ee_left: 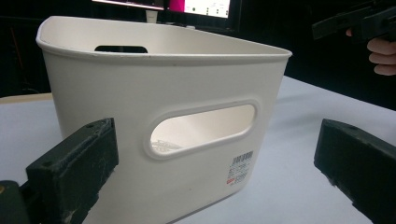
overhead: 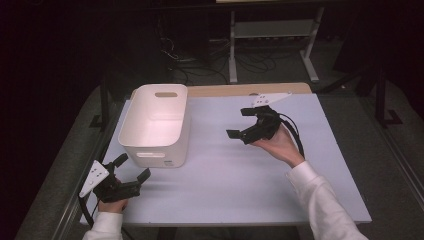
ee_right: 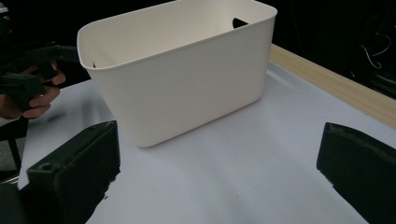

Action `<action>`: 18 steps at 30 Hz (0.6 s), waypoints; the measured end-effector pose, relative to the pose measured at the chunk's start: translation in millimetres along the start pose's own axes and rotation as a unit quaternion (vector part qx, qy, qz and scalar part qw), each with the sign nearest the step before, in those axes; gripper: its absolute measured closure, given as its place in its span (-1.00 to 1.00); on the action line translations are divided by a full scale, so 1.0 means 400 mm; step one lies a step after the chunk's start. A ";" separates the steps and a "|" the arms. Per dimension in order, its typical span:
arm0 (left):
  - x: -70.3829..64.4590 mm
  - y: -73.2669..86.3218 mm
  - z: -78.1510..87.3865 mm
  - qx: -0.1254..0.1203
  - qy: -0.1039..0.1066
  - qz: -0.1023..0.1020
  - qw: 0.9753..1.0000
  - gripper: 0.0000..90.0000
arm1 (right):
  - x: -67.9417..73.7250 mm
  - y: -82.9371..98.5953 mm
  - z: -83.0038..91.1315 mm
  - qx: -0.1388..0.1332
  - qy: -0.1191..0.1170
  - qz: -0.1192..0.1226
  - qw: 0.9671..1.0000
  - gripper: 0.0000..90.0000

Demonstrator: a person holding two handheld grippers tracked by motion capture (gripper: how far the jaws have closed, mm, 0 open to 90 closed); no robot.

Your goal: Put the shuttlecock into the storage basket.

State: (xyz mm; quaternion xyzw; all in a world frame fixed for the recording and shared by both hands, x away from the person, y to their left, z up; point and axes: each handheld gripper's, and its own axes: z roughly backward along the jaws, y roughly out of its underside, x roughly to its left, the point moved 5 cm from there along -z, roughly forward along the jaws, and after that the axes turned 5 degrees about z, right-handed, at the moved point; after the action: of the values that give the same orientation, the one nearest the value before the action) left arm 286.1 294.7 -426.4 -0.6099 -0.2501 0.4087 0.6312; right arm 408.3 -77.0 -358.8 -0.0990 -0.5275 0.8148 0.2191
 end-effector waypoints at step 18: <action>0.002 0.000 0.000 0.001 -0.001 0.002 1.000 -1.00 | -0.015 0.062 0.057 -0.010 0.020 -0.017 1.000 -1.00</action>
State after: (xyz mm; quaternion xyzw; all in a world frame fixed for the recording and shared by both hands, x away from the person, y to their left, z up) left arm 286.4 295.2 -426.6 -0.6093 -0.2494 0.4105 0.6309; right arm 398.5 -106.9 -371.9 -0.1084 -0.5326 0.8037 0.2423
